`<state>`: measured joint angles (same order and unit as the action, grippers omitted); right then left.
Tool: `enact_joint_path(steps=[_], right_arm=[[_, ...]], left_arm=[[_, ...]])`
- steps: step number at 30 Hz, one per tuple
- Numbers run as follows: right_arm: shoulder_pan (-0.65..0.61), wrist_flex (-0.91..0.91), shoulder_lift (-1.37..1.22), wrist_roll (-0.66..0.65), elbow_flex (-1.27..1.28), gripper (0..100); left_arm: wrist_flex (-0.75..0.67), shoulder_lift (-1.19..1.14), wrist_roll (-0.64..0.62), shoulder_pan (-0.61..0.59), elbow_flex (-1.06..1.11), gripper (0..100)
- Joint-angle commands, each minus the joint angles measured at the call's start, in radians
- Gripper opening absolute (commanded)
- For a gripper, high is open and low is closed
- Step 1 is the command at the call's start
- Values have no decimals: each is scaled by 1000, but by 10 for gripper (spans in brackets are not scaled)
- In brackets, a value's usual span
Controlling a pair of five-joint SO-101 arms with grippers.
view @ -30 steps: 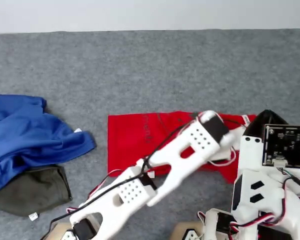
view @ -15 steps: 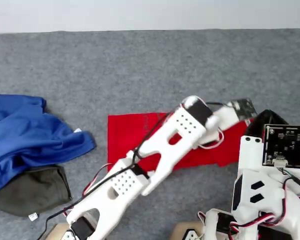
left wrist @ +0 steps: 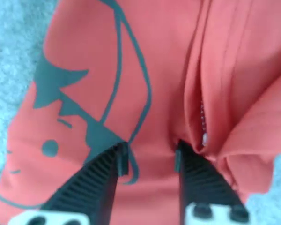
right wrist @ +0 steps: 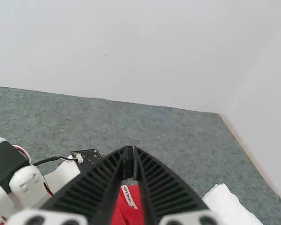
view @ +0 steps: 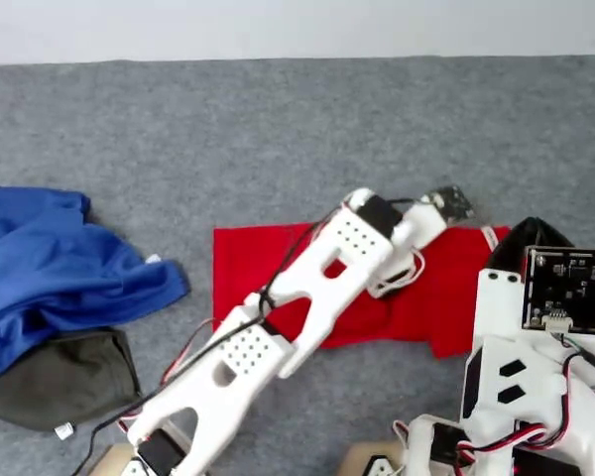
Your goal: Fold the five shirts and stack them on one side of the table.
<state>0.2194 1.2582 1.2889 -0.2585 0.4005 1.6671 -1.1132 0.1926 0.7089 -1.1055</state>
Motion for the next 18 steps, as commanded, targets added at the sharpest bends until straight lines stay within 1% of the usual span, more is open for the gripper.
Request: enact_joint_path(steps=[1,7,12,18], right_arm=[[2,-12,1,3,-6,20],[2,-12,1,3,-9,20],[2,-12,1,3,-11,20],[2,-13,1,3,-11,20]], left_arm=[[0,81,-9,-3,-35,177],[-2,198,-8,-3,-35,176],[-6,273,-8,5,-35,130],[41,267,-12,95,-28,126]])
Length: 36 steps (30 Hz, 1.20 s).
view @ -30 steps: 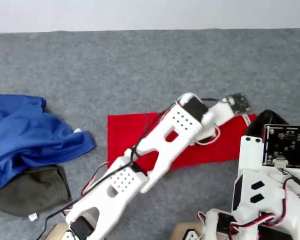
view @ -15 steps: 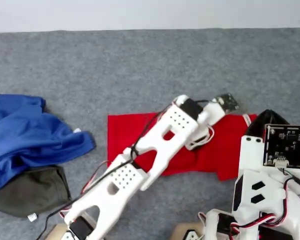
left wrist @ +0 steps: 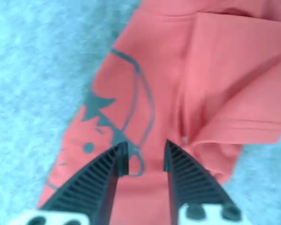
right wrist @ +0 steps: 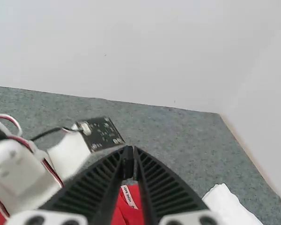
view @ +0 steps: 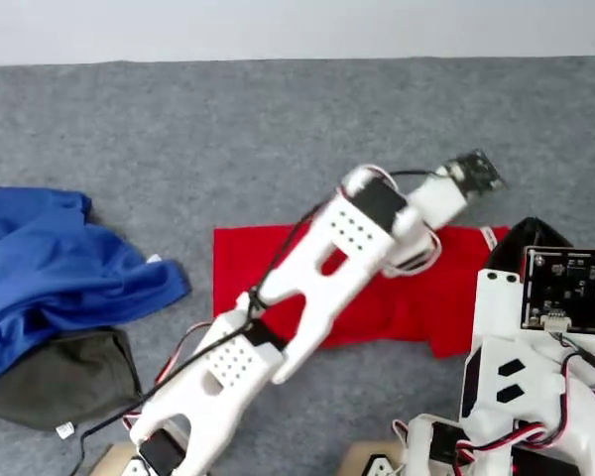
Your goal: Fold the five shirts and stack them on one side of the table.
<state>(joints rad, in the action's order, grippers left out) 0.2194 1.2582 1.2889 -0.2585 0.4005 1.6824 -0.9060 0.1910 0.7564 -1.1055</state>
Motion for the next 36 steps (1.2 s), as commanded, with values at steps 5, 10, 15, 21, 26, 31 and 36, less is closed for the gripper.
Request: enact_joint_path(steps=[5,10,15,21,26,31,36], right_arm=[[2,-16,1,3,-11,20],[2,-13,1,3,-11,20],[2,-13,1,3,-11,20],[2,-13,1,3,-8,20],[2,-13,1,3,-6,20],[2,-13,1,3,-6,20],[2,-12,-1,3,-6,20]], left_arm=[[34,-21,-11,146,-30,133],[32,-114,-12,209,-33,197],[29,-157,-9,242,-33,200],[-38,-160,-6,212,-36,200],[-58,-167,-6,164,-131,200],[-91,-167,-6,107,-173,199],[-157,-167,-6,41,-173,198]])
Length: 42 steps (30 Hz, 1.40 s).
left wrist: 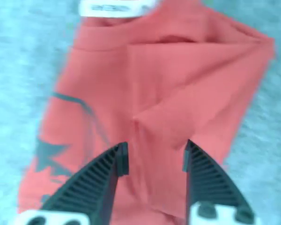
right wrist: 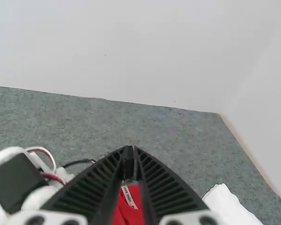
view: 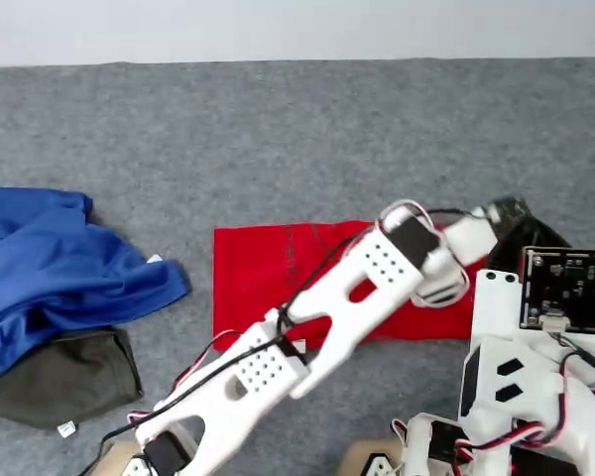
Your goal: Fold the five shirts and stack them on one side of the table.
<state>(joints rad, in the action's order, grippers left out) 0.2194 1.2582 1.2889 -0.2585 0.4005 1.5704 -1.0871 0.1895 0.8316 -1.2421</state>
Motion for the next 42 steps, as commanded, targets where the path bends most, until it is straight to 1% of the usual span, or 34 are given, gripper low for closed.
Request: enact_joint_path(steps=[1,9,17,21,26,28,31,32,38,42], right_arm=[[2,-12,-1,3,-6,20],[-2,10,-1,9,-5,20],[2,31,-7,5,6,20],[2,68,-5,5,38,19],[2,73,-8,3,123,18],[2,62,-10,3,175,18],[2,10,-10,3,282,18],[2,-8,-10,2,318,18],[-1,-179,-12,-44,526,18],[-4,-291,-99,-69,626,18]], left_arm=[[-52,14,-5,-46,-35,198],[-58,20,-5,-109,-35,177],[66,21,-9,-118,-125,177],[110,21,-11,-198,-162,170],[181,23,-11,-302,-231,112],[184,23,-11,-338,-263,77],[184,38,-11,-390,-331,12],[184,52,-11,-404,-343,6],[184,149,-12,-479,-343,6],[184,176,-8,-545,-343,7]])
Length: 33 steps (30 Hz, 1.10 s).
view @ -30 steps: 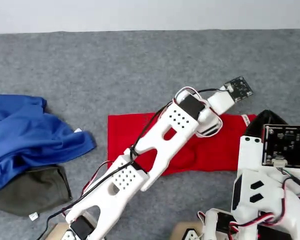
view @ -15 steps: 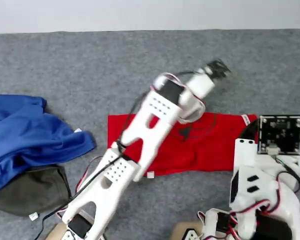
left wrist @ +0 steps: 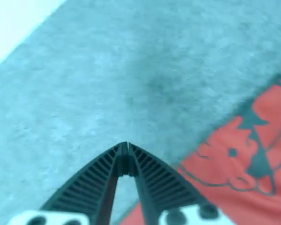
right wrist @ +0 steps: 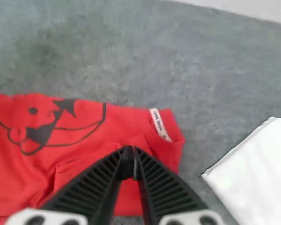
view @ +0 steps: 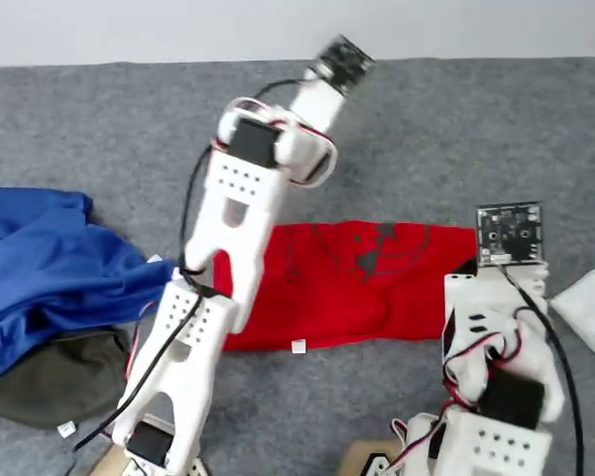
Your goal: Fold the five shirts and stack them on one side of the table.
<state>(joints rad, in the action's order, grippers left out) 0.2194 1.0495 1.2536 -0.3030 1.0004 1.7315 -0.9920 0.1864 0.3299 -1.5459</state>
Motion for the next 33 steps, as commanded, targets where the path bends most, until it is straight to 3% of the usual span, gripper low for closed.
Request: enact_joint_path(steps=[1,10,22,26,33], right_arm=[[-4,-104,-107,-26,31,18],[-4,-321,-532,-28,-32,17],[51,-450,-1035,-31,-327,17],[84,-381,-1109,-28,-425,14],[27,7,-906,-21,-539,14]], left_arm=[[25,84,-3,-60,-39,7],[25,86,-3,-114,-39,8],[25,83,-2,-118,-39,8],[25,83,-2,-129,-39,8],[25,83,-2,-150,-39,8]])
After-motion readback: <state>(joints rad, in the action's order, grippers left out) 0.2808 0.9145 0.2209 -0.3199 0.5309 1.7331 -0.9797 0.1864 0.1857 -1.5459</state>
